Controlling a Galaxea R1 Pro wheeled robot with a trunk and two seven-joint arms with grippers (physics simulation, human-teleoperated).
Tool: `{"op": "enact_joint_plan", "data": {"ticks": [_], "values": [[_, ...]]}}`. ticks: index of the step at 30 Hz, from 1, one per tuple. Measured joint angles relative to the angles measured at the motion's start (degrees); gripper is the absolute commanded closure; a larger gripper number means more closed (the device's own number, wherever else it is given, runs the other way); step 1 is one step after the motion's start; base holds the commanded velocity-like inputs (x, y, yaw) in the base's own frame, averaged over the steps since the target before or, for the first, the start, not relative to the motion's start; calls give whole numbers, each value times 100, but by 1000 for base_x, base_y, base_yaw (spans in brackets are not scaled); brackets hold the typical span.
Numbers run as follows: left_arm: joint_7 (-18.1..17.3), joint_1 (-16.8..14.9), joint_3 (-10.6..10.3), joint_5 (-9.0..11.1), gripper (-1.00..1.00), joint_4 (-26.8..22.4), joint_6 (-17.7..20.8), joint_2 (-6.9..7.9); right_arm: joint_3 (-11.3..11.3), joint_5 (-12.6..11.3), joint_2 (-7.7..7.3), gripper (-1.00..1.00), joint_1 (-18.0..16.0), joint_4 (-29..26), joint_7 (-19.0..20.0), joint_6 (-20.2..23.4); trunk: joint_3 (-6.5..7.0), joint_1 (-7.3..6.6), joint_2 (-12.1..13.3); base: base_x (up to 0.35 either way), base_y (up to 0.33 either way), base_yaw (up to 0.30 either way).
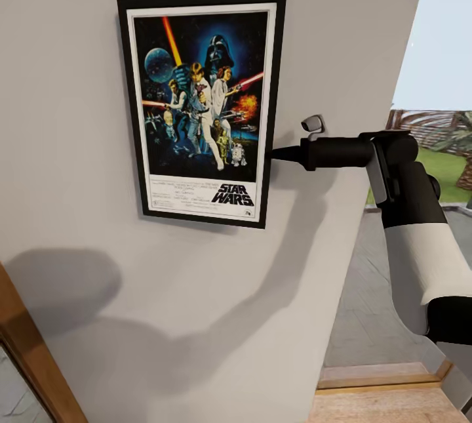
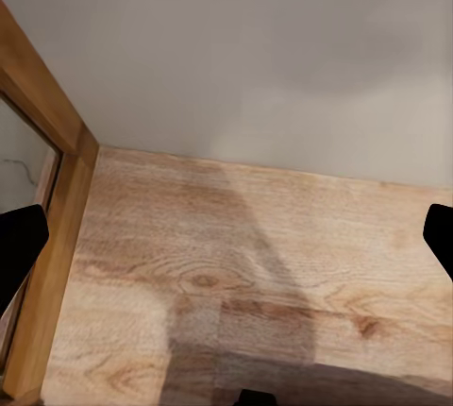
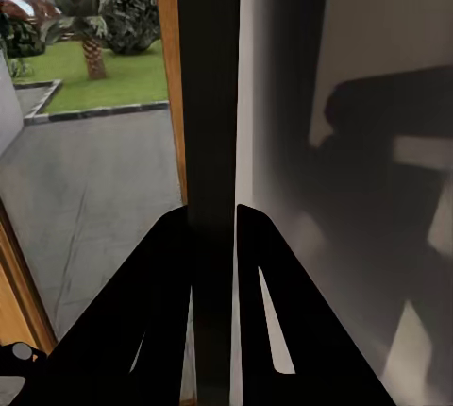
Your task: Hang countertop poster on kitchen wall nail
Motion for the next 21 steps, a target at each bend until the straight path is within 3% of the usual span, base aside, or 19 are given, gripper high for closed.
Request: {"op": "enact_joint_plan", "data": {"ticks": [21], "values": [[-5, -1, 18, -1, -100, -8, 0, 0, 6, -146, 1, 100, 2, -18, -1, 45, 0, -1, -2, 37, 0, 0]]}}
